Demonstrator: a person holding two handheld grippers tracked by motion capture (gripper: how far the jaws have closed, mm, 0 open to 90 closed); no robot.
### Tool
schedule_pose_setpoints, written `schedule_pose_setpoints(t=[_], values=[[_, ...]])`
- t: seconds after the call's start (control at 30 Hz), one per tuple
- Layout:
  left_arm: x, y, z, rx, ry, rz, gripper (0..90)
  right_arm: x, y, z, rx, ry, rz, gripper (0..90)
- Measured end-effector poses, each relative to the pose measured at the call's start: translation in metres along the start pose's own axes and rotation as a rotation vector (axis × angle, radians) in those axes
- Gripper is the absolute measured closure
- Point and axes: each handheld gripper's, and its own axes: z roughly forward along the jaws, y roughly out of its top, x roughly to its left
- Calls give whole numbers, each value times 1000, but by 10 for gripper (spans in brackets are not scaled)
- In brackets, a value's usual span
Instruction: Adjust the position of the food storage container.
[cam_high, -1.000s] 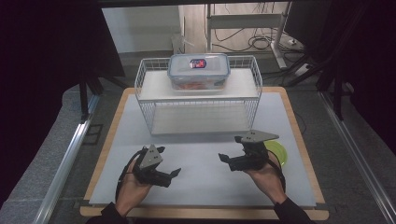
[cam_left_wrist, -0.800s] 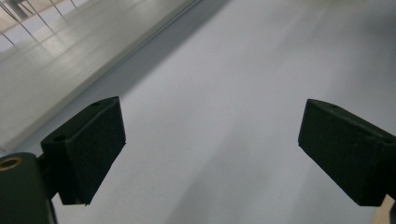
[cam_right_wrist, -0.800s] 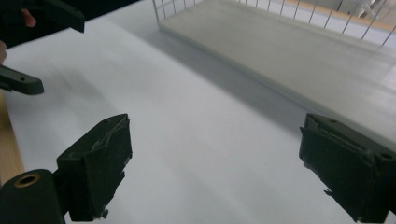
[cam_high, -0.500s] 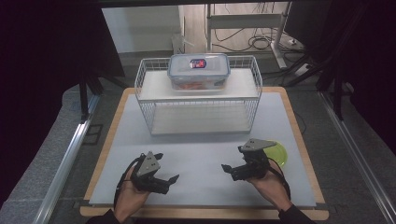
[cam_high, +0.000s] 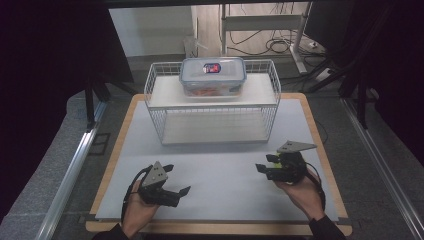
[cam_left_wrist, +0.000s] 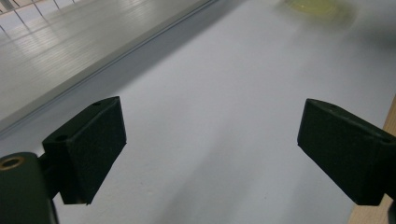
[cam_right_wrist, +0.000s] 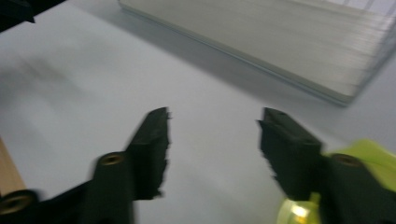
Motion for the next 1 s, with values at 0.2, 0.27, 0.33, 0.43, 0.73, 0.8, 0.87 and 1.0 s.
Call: schedule_pose_setpoints(t=[0.2, 0.27, 0.33, 0.43, 0.73, 0.8, 0.87, 1.0], values=[[1, -2, 0, -3, -11, -1, 80, -28, -7, -21, -9, -97, 6, 790], [1, -2, 1, -2, -18, -1, 80, -36, -9, -26, -23, -116, 16, 853], [0, -2, 2, 2, -22, 5, 80, -44, -12, -32, -40, -141, 35, 896], [-1, -2, 3, 6, -26, 17, 81, -56, -15, -39, -54, -187, 73, 900], [-2, -3, 5, 25, -29, 25, 81, -83, -29, -45, -24, -296, 140, 900], [-2, -3, 6, 29, -29, 29, 81, -86, -32, -44, -18, -308, 153, 900], [-2, -3, 6, 36, -28, 34, 81, -88, -33, -43, -10, -329, 152, 900], [-2, -3, 7, 45, -27, 38, 81, -91, -36, -43, 5, -352, 159, 900]])
